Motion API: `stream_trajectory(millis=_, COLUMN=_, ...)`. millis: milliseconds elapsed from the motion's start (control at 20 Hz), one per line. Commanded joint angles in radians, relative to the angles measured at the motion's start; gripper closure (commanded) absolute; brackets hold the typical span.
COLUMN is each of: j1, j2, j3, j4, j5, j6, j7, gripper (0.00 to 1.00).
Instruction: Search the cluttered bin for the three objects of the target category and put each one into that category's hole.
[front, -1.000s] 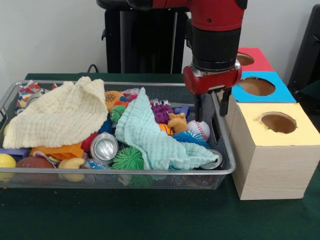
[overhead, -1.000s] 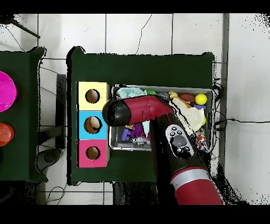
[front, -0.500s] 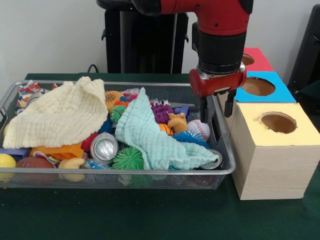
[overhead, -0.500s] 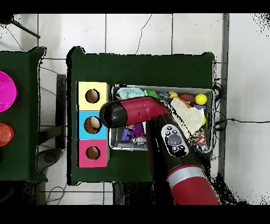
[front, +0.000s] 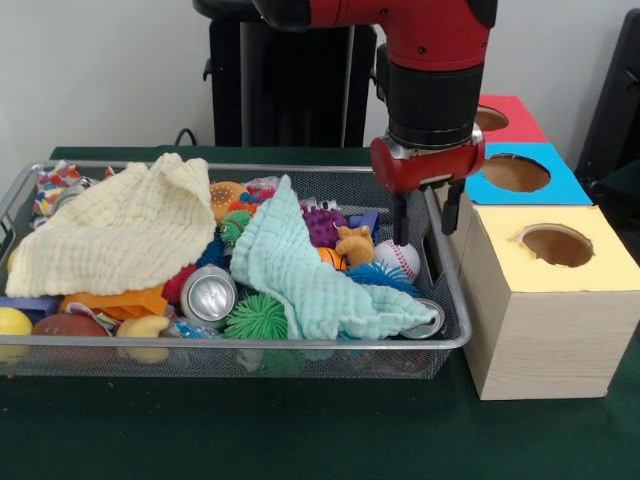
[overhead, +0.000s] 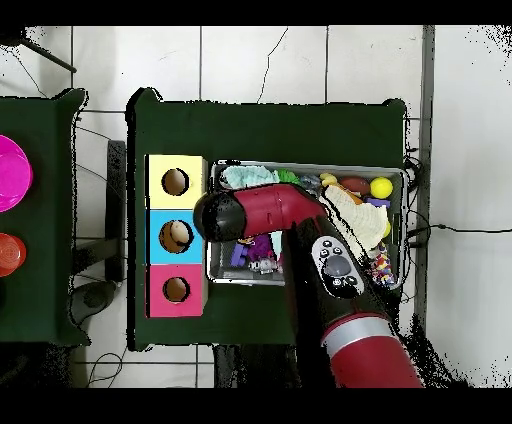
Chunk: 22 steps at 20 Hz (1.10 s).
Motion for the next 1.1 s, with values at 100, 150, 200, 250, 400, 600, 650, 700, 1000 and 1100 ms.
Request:
stream_trajectory(millis=100, j1=-0.056, j2=0.023, j3=0.01, j4=0.027, j5=0.022, j6=0.027, j7=0.054, gripper=0.0)
stream_trajectory(millis=150, j1=-0.057, j2=0.024, j3=0.012, j4=0.023, j5=0.021, j6=0.032, j7=0.05, gripper=0.0)
stream_trajectory(millis=200, j1=-0.062, j2=0.019, j3=0.017, j4=0.023, j5=0.018, j6=0.031, j7=0.041, gripper=0.0)
stream_trajectory(millis=250, j1=-0.063, j2=0.013, j3=0.016, j4=0.022, j5=0.02, j6=0.044, j7=0.039, gripper=0.0)
stream_trajectory(millis=400, j1=-0.07, j2=-0.022, j3=0.014, j4=0.033, j5=0.029, j6=0.08, j7=0.036, gripper=0.0)
stream_trajectory(millis=600, j1=-0.102, j2=-0.051, j3=0.008, j4=0.057, j5=0.038, j6=0.093, j7=0.029, gripper=0.0)
stream_trajectory(millis=650, j1=-0.112, j2=-0.042, j3=0.009, j4=0.054, j5=0.038, j6=0.094, j7=0.025, gripper=0.0)
stream_trajectory(millis=700, j1=-0.123, j2=-0.032, j3=0.013, j4=0.054, j5=0.036, j6=0.091, j7=0.014, gripper=0.0)
stream_trajectory(millis=1000, j1=-0.175, j2=0.005, j3=0.038, j4=0.067, j5=0.027, j6=0.047, j7=-0.009, gripper=0.0)
stream_trajectory(millis=1100, j1=-0.184, j2=0.021, j3=0.047, j4=0.051, j5=0.021, j6=0.042, j7=-0.016, gripper=0.0)
